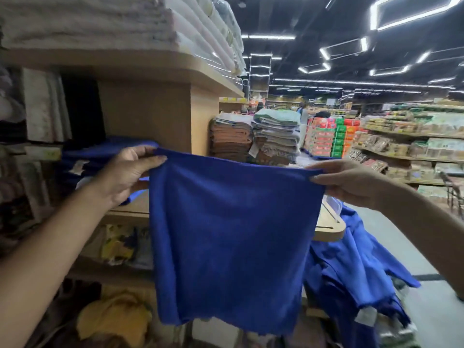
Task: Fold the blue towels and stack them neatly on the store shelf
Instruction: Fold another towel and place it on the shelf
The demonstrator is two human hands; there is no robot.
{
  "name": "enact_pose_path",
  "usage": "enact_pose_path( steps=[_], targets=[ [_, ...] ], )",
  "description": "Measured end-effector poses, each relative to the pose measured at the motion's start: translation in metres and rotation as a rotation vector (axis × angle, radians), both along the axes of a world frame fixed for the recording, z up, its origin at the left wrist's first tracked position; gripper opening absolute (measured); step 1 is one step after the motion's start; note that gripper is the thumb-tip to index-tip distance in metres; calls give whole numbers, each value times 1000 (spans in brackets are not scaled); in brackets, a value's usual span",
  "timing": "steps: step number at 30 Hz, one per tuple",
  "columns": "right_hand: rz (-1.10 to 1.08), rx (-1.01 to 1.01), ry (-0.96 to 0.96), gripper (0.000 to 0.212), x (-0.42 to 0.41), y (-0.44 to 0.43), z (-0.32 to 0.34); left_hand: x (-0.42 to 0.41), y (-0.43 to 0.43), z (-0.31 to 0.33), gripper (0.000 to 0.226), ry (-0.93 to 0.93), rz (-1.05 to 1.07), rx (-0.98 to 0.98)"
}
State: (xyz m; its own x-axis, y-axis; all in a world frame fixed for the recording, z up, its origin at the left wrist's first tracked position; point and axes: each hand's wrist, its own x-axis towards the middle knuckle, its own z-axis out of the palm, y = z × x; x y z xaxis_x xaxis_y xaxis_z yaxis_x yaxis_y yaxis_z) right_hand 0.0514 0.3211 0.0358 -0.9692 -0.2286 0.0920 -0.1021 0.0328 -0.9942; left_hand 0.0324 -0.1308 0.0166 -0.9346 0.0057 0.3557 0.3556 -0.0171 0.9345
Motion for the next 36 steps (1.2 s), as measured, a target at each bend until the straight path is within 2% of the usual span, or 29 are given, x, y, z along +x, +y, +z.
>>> enact_pose_path(
  steps=[4,7,12,18,23,25,27,29,30,33,36],
  targets=[
    [-109,140,11,25,-23,0,-16,-26,4,-25,3,-74,35,-9],
    [-209,289,19,18,-42,1,-15,-50,12,-28,10,-134,77,48],
    [-359,293,21,10,-91,-6,-3,-106,40,-11,17,-143,234,9],
    [-549,444,59,9,-158,-16,-14,-172,69,-10,23,-1,482,-393],
    [-518,785,119,10,-179,-24,-50,-190,68,-41,3,45,426,-772],
    [-494,985,210,18,-171,-26,-57,-183,63,-48,12,39,392,-935],
    [-482,1022,269,40,-156,-30,-55,-164,55,-48,26,79,388,-1028],
    [-462,1019,361,58,-130,-34,-49,-128,46,-47,26,224,433,-954],
    [-459,976,420,57,-111,-36,-49,-103,40,-49,22,301,478,-868],
    [-441,685,572,30,-38,-40,-64,-21,28,-73,10,448,492,-506],
    [-456,489,677,22,34,-47,-96,49,27,-118,5,411,398,-222]
  ],
)
